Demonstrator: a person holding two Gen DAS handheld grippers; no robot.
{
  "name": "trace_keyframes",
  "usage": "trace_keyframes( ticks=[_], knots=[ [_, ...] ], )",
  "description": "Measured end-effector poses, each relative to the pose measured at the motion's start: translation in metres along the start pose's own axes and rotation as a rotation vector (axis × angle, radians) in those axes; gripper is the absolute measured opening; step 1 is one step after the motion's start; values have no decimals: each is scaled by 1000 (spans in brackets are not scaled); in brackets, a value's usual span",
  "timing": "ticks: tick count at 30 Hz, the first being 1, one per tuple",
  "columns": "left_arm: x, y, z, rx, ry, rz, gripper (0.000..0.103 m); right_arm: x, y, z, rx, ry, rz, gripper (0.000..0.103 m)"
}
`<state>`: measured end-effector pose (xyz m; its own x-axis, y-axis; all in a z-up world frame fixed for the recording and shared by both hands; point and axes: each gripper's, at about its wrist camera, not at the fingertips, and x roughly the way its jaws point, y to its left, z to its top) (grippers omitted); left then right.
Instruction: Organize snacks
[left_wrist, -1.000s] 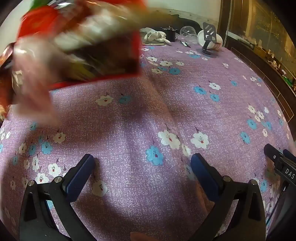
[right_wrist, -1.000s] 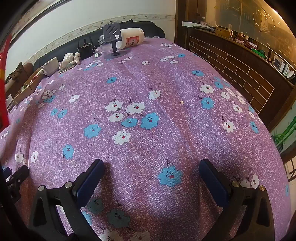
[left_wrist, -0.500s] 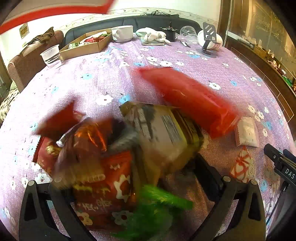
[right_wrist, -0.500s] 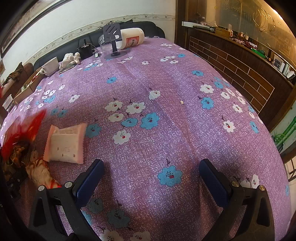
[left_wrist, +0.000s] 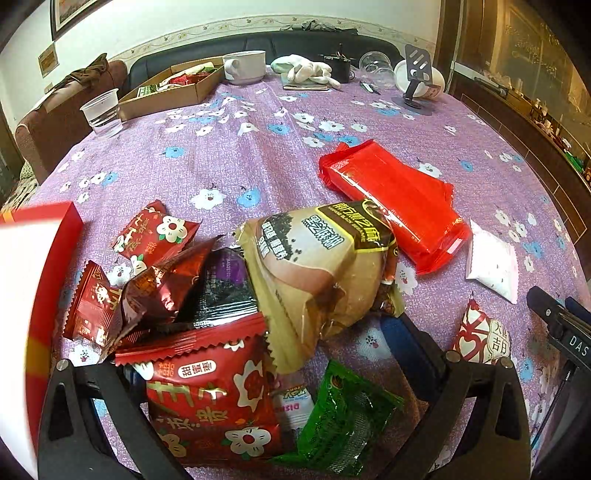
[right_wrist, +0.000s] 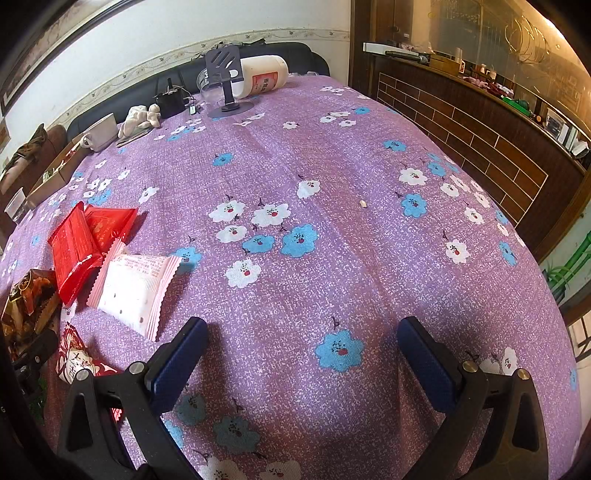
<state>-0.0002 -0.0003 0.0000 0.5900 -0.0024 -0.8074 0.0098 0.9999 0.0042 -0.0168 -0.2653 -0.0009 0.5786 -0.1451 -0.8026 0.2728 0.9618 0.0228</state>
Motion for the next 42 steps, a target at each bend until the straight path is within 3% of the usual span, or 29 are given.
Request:
trace_keyframes(
  ticks=[30,37,39,42],
  knots=[
    [-6,2,-6,22,13,-11,103,0,1,0,0,1,-1,103],
    [-107,17,-23,40,-266,42,103,-5,-2,-3,-21,37,29,103],
    [-136,30,-23,19,-335,56,103,-17,-5,-10,20,5,41,103],
    [-165,50,-24,-25,-379,52,103,-40,2,-17,-2,-66,69,103]
  ],
)
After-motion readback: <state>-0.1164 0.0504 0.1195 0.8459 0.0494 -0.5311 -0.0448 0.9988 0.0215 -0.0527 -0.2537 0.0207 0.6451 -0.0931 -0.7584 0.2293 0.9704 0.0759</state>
